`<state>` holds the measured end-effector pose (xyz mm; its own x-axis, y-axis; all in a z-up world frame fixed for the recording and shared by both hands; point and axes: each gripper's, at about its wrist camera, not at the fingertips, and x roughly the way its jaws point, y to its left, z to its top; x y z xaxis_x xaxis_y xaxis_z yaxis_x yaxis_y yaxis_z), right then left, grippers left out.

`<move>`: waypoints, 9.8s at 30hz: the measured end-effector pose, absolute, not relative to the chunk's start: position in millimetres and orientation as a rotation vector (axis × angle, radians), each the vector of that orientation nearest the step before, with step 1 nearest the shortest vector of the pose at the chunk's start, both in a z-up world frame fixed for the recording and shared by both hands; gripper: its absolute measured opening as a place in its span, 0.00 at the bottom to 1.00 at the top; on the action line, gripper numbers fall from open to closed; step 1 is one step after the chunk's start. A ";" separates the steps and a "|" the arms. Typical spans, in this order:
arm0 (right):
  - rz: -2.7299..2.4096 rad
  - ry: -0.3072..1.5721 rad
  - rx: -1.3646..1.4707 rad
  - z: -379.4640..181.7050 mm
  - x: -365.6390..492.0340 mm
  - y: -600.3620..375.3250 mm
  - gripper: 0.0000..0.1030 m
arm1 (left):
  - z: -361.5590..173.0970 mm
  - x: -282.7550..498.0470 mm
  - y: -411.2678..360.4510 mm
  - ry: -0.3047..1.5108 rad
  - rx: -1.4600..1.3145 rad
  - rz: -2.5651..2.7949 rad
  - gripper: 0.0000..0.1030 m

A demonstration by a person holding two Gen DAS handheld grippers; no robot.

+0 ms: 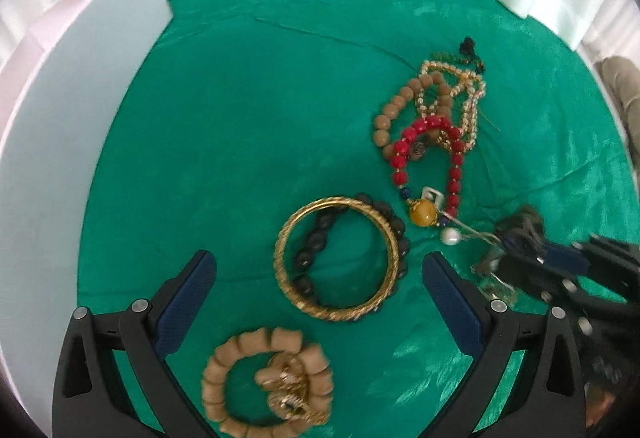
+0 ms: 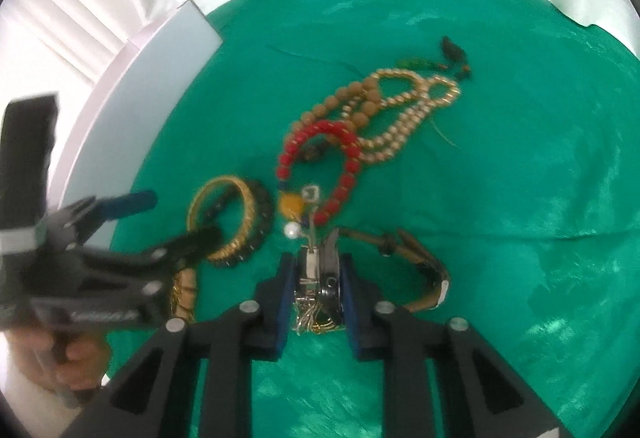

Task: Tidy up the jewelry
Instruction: 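Grasp the gold bangle with the left tool while the right tool grasps the watch, then carry the bangle and watch into the white box and open both tools, then move both open tools back over the remaining jewelry, then grasp the gold earrings with the left tool while the right tool grasps the gold chain pendant, then lift the earrings with the left tool while the right tool lifts the pendant, then carry earrings and pendant into the white box and open both tools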

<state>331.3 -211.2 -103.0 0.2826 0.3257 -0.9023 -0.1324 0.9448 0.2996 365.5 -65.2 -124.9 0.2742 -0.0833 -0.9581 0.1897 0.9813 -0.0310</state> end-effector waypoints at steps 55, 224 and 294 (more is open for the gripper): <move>0.741 0.965 0.031 72.5 351.1 24.6 0.10 | 57.3 293.2 225.4 1.036 -0.207 0.267 0.68; 0.247 1.196 0.103 -86.9 270.9 -217.2 0.10 | -101.2 260.2 63.5 1.228 -0.263 -0.120 0.33; 0.781 0.940 -0.174 61.4 354.0 131.7 0.10 | 55.1 288.2 307.6 0.874 -0.388 0.208 0.05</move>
